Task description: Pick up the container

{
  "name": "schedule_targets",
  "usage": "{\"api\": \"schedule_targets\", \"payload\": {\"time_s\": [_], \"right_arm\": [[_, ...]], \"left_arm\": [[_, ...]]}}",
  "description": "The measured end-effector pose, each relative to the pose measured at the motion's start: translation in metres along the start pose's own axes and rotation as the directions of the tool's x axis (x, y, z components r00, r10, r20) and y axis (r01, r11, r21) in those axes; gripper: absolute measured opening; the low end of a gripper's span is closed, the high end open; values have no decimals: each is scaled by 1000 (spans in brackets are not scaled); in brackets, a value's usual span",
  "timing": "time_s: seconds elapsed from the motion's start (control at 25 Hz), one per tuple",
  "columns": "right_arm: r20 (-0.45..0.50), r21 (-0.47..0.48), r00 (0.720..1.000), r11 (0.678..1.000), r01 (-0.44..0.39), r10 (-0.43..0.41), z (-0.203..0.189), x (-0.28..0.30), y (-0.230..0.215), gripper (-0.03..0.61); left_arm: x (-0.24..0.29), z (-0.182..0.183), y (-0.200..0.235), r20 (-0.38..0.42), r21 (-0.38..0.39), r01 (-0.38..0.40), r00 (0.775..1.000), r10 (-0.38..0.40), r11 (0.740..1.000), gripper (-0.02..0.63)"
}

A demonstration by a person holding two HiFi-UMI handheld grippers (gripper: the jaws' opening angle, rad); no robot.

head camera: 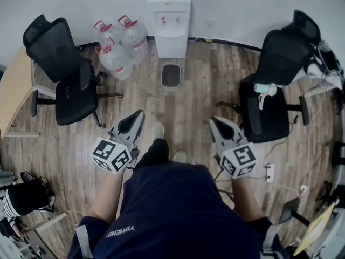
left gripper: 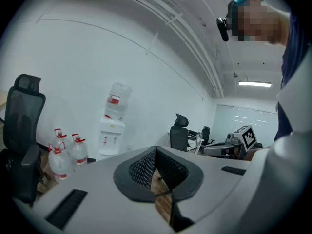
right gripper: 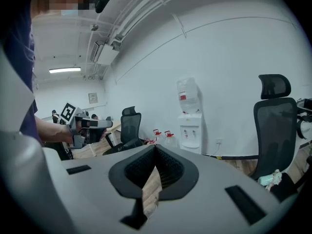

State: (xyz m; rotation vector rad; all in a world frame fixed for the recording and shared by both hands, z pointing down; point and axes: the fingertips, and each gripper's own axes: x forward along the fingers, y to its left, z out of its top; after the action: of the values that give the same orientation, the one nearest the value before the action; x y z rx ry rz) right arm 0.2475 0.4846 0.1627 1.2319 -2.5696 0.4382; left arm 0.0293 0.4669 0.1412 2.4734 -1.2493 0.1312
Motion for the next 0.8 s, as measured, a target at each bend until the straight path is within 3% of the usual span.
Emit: {"api": "schedule_targets", "payload": {"time_s": [0.4, 0.8], "right_arm": [[-79, 5, 997, 1000, 19, -18, -5, 66, -47, 15], [-178, 43, 984, 999, 23, -15, 29, 238, -90, 15]], "left_arm": [[80, -7, 53, -34, -40, 41, 999, -42, 998, 23], [174, 15, 208, -133, -76, 55, 989, -65, 996, 23]]}}
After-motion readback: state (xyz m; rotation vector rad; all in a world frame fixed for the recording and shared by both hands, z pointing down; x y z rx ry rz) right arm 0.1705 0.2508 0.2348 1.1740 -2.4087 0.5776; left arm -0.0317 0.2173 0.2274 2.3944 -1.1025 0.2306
